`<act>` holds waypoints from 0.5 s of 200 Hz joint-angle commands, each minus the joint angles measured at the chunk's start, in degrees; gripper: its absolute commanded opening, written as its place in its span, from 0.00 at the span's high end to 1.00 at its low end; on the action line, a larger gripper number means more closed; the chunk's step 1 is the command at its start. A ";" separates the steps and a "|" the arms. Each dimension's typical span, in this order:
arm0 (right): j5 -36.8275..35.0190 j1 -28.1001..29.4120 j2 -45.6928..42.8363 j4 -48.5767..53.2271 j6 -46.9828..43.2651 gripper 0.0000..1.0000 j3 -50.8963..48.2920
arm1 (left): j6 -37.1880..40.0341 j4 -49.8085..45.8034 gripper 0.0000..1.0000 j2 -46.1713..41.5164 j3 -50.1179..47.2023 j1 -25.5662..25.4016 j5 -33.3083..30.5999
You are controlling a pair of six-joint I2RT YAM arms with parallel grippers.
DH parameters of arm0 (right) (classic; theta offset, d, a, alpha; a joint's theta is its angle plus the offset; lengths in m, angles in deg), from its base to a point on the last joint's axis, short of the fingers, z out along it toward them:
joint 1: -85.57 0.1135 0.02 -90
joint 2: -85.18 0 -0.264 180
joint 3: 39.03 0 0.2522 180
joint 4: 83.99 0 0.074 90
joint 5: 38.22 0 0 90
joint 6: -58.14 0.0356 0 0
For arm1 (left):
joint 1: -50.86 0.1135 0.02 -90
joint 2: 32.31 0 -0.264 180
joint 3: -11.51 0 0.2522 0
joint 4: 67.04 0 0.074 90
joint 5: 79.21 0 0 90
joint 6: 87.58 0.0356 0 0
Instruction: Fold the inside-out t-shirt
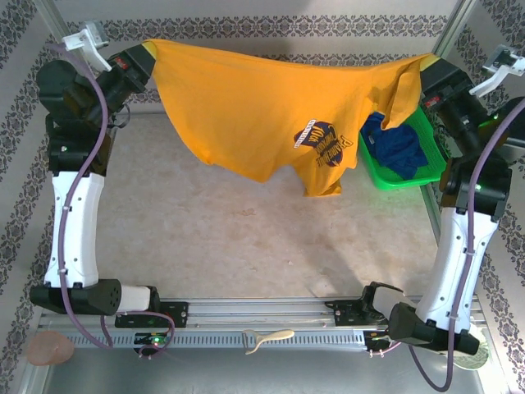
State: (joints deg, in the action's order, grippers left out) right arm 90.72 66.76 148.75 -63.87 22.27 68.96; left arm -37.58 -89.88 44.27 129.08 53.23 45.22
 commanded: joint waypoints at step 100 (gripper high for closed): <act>-2.52 -0.54 5.96 -0.57 3.83 1.00 16.78 | 5.46 -20.34 1.00 2.51 14.35 1.88 -12.95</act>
State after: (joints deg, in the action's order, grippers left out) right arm 90.04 65.85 147.37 -65.97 25.48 89.79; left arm -33.87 -102.95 38.58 152.16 53.43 33.20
